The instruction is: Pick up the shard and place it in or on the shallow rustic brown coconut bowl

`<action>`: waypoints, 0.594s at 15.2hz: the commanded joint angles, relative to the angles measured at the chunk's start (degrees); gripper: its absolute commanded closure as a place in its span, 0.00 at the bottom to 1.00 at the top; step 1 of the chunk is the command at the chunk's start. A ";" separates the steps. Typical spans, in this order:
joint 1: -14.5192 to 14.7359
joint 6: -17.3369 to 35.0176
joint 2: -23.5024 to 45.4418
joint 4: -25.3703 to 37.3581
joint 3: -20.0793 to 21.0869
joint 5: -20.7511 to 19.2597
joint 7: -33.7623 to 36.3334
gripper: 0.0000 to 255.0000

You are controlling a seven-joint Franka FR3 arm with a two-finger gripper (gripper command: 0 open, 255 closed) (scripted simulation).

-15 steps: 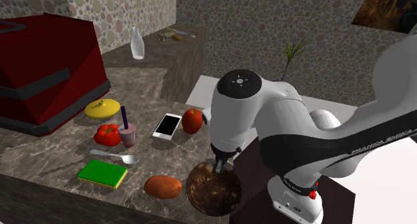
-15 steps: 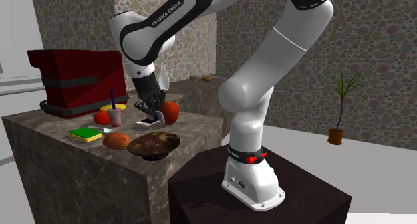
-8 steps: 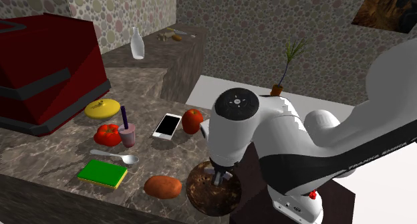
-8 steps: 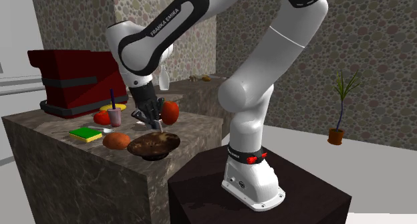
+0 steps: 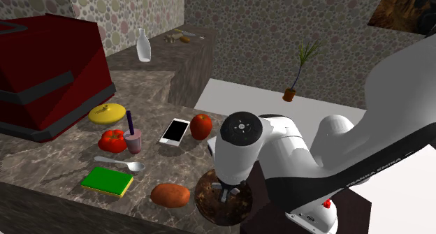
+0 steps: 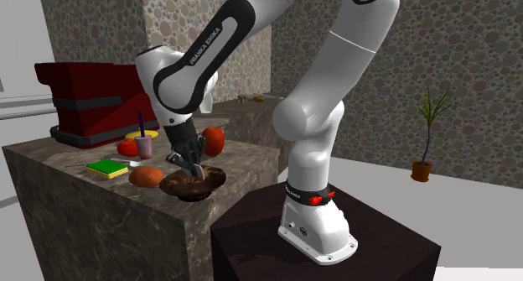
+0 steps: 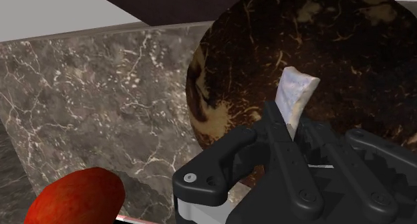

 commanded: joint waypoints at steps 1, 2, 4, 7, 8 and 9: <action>-0.11 0.76 0.36 -0.40 0.24 -0.05 0.20 1.00; -0.12 0.76 0.36 -0.40 0.24 -0.06 0.20 1.00; -0.12 0.76 0.37 -0.40 0.24 -0.06 0.21 1.00; -0.12 0.75 0.36 -0.39 0.23 -0.06 0.20 1.00; -0.12 0.75 0.36 -0.39 0.23 -0.06 0.20 0.00; -0.12 0.75 0.36 -0.40 0.23 -0.06 0.20 0.00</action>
